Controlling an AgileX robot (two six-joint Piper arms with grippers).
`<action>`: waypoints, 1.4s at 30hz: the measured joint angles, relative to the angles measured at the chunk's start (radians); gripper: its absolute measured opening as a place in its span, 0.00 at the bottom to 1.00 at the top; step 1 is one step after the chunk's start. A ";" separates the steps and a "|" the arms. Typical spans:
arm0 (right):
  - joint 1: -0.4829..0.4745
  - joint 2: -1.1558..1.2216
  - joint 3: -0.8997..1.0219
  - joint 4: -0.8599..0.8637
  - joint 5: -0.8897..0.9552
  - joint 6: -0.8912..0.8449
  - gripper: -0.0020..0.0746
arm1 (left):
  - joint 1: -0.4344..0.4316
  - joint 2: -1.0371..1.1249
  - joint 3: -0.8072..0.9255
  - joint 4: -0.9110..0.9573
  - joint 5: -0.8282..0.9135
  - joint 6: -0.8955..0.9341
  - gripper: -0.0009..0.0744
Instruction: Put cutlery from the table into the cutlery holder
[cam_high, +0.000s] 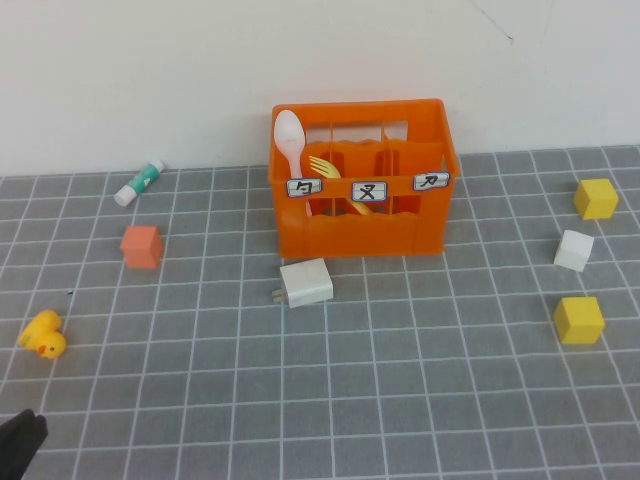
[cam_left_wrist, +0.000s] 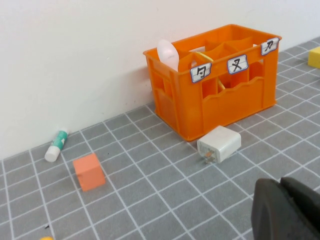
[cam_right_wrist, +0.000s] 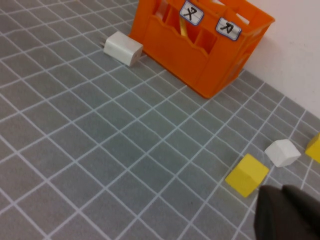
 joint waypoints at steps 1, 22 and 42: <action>0.000 0.000 0.000 0.002 0.000 0.000 0.03 | 0.000 0.000 0.000 0.000 0.003 0.000 0.01; 0.000 -0.001 0.002 0.004 0.000 0.000 0.03 | 0.000 -0.002 0.000 0.000 0.037 0.000 0.01; 0.000 -0.001 0.008 0.004 0.019 0.000 0.03 | 0.418 -0.156 0.242 -0.240 -0.136 0.085 0.01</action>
